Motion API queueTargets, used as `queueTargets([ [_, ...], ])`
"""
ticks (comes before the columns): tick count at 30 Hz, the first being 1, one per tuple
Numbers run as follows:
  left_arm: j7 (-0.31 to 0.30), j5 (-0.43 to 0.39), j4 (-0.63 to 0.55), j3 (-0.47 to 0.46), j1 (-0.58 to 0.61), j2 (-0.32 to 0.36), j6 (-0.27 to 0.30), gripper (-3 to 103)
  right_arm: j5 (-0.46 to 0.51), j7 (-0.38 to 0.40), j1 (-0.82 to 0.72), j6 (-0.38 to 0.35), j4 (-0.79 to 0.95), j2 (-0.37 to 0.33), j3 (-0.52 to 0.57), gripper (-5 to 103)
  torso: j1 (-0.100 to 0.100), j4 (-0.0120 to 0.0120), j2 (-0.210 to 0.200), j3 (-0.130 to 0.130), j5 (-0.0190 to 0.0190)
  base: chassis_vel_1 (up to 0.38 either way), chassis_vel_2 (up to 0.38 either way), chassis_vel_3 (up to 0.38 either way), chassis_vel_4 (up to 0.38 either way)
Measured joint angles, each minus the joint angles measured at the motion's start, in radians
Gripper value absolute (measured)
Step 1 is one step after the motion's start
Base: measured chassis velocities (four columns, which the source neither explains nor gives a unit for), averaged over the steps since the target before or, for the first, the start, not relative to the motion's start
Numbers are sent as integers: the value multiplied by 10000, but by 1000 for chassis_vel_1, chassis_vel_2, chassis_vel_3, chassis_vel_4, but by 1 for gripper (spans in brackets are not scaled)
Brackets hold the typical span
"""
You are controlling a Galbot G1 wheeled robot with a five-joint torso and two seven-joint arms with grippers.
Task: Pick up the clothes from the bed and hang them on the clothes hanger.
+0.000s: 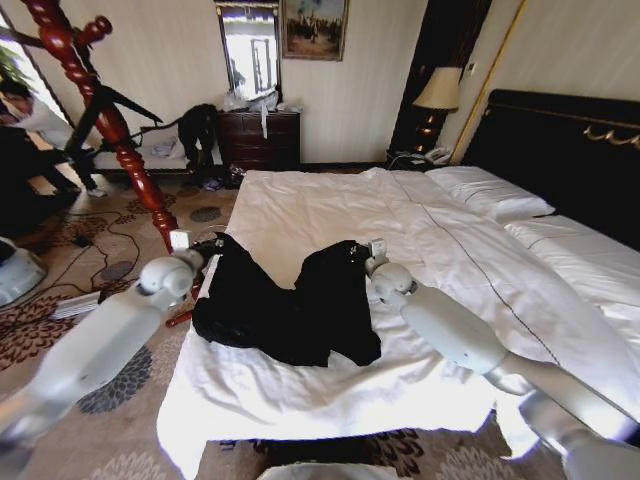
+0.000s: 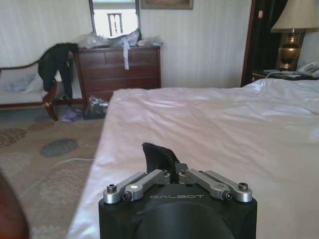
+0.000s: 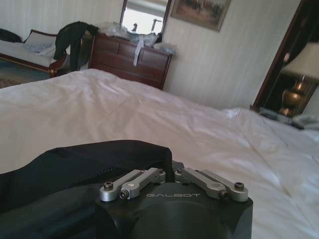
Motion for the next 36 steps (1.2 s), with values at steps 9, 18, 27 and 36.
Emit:
queueTargets([
  [9,-792,510,1643,-419,-232,-2231,-797,10,-3386,-1590,-650,3919,-913,309,504,22,-6,4,1,-3,0,0,0,0,0],
  [18,-1644,39,-742,-812,1201,-996,1190,36,-2367,-1289,-2107,4370,1459,-1137,1150,55,-10,4,2,-6,-4,0,0,0,0],
  [27,-1817,-3009,-4104,-2191,2948,658,2876,80,8017,5772,-2536,-1626,4834,-898,2926,97,-9,-5,4,-7,-8,0,0,0,0],
  [36,-1498,-1612,-5867,-1675,5129,737,2764,100,8678,5150,-2836,-1035,5563,-1214,3520,100,-8,14,4,-5,-12,0,0,0,0],
])
